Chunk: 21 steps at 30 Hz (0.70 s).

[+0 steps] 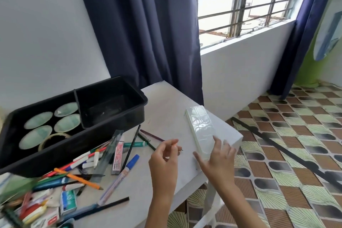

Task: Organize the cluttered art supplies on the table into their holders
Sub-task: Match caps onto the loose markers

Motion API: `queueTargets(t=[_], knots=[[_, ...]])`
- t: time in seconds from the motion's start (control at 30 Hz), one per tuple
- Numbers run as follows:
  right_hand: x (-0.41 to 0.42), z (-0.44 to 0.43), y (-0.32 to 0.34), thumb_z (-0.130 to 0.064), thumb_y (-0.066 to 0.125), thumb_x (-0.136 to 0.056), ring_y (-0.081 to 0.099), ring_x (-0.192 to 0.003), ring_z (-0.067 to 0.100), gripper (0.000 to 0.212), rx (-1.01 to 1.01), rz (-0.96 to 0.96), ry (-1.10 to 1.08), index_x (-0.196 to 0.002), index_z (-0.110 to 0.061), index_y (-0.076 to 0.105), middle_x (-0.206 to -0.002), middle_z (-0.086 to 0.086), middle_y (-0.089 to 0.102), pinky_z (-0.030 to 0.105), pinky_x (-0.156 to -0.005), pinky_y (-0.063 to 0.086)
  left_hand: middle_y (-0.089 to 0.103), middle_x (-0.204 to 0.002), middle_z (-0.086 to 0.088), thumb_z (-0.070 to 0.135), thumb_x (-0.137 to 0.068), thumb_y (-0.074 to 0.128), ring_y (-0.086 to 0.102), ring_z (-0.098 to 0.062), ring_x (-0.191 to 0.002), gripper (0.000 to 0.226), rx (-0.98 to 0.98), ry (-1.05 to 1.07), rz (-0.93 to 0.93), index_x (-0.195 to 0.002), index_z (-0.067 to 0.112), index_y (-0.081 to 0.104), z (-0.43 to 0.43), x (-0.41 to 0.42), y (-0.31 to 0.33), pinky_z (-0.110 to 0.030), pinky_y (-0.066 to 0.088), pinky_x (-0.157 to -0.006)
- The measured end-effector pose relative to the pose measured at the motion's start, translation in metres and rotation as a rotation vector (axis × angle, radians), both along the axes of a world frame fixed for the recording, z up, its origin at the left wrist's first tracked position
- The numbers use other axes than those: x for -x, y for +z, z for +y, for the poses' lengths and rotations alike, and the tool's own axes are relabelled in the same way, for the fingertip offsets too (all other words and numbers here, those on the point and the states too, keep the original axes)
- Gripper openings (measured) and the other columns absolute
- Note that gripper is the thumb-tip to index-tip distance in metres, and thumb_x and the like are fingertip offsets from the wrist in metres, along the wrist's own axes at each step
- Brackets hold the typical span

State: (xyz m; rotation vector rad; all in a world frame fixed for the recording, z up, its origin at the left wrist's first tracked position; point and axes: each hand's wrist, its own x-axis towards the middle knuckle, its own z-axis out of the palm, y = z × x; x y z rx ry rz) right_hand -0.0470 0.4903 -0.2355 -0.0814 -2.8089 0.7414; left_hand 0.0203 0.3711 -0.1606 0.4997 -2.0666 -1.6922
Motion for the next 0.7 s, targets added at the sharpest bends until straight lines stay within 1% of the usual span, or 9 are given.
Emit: queueTargets(t=[0.07, 0.13, 0.23, 0.33, 0.4, 0.47, 0.6, 0.63, 0.7], knots=[[0.006, 0.005, -0.005, -0.054, 0.069, -0.073, 0.047, -0.106, 0.035, 0.074, -0.008, 0.087, -0.004, -0.127, -0.008, 0.051, -0.118, 0.022, 0.056, 0.042, -0.087, 0.041, 0.069, -0.081, 0.01, 0.016, -0.093, 0.054, 0.062, 0.005, -0.078, 0.015, 0.004, 0.011, -0.003, -0.096, 0.026, 0.064, 0.002, 0.003, -0.001, -0.008, 0.048, -0.066], [0.009, 0.008, -0.005, -0.054, 0.072, -0.071, 0.049, -0.1, 0.03, 0.068, 0.081, 0.137, -0.012, -0.12, -0.009, 0.057, -0.11, 0.014, 0.061, 0.038, -0.082, 0.04, 0.069, -0.081, 0.01, 0.015, -0.093, 0.054, 0.062, 0.006, -0.079, 0.015, 0.002, 0.024, -0.011, -0.096, 0.026, 0.064, 0.003, 0.003, -0.002, -0.009, 0.049, -0.066], [0.009, 0.008, 0.007, -0.058, 0.07, -0.071, 0.041, -0.113, 0.023, 0.066, 0.445, 0.112, 0.002, -0.12, -0.015, 0.057, -0.114, 0.0, 0.06, 0.036, -0.09, 0.036, 0.07, -0.084, 0.008, 0.015, -0.093, 0.055, 0.063, 0.003, -0.08, 0.015, -0.015, 0.041, -0.009, -0.097, 0.024, 0.065, 0.001, 0.0, -0.004, -0.01, 0.05, -0.068], [0.002, 0.001, 0.029, -0.068, 0.068, -0.063, 0.045, -0.115, 0.02, 0.069, 0.747, 0.114, 0.058, -0.118, -0.028, 0.053, -0.108, -0.019, 0.052, 0.041, -0.092, 0.045, 0.07, -0.085, 0.007, 0.015, -0.093, 0.055, 0.064, -0.003, -0.081, 0.015, -0.03, 0.083, -0.005, -0.097, 0.025, 0.065, -0.003, -0.005, -0.002, -0.008, 0.048, -0.065], [-0.006, -0.005, 0.045, -0.072, 0.068, -0.059, 0.052, -0.11, 0.02, 0.068, 0.896, 0.096, 0.11, -0.115, -0.037, 0.049, -0.11, -0.013, 0.054, 0.045, -0.086, 0.052, 0.07, -0.085, 0.006, 0.015, -0.093, 0.054, 0.064, -0.005, -0.082, 0.015, -0.049, 0.11, -0.004, -0.099, 0.023, 0.065, -0.008, -0.011, -0.001, -0.008, 0.047, -0.064], [-0.016, -0.011, 0.06, -0.071, 0.068, -0.059, 0.055, -0.105, 0.017, 0.063, 1.005, 0.067, 0.196, -0.112, -0.041, 0.049, -0.113, -0.007, 0.056, 0.043, -0.085, 0.052, 0.07, -0.086, 0.005, 0.016, -0.093, 0.053, 0.065, -0.004, -0.082, 0.016, -0.078, 0.136, 0.006, -0.101, 0.022, 0.065, -0.014, -0.02, 0.001, -0.009, 0.049, -0.067], [-0.041, -0.024, 0.088, -0.062, 0.068, -0.06, 0.058, -0.094, 0.006, 0.058, 1.072, -0.037, 0.504, -0.11, -0.038, 0.054, -0.105, -0.017, 0.059, 0.028, -0.08, 0.051, 0.071, -0.094, 0.004, 0.024, -0.098, 0.042, 0.066, -0.007, -0.088, 0.023, -0.159, 0.193, 0.062, -0.107, 0.021, 0.064, -0.035, -0.041, 0.01, -0.02, 0.051, -0.072], [-0.046, -0.028, 0.091, -0.058, 0.07, -0.06, 0.058, -0.093, 0.007, 0.055, 1.062, -0.071, 0.6, -0.109, -0.036, 0.056, -0.104, -0.016, 0.06, 0.029, -0.079, 0.051, 0.071, -0.098, 0.003, 0.029, -0.099, 0.037, 0.066, -0.009, -0.092, 0.028, -0.207, 0.209, 0.085, -0.111, 0.022, 0.062, -0.041, -0.048, 0.014, -0.025, 0.05, -0.076], [-0.056, -0.034, 0.094, -0.049, 0.073, -0.061, 0.059, -0.093, 0.015, 0.053, 1.037, -0.143, 0.78, -0.108, -0.03, 0.059, -0.104, -0.01, 0.063, 0.038, -0.08, 0.052, 0.069, -0.109, -0.001, 0.04, -0.1, 0.028, 0.065, -0.016, -0.101, 0.041, -0.4, 0.257, 0.17, -0.121, 0.02, 0.057, -0.057, -0.064, 0.021, -0.035, 0.049, -0.084]])
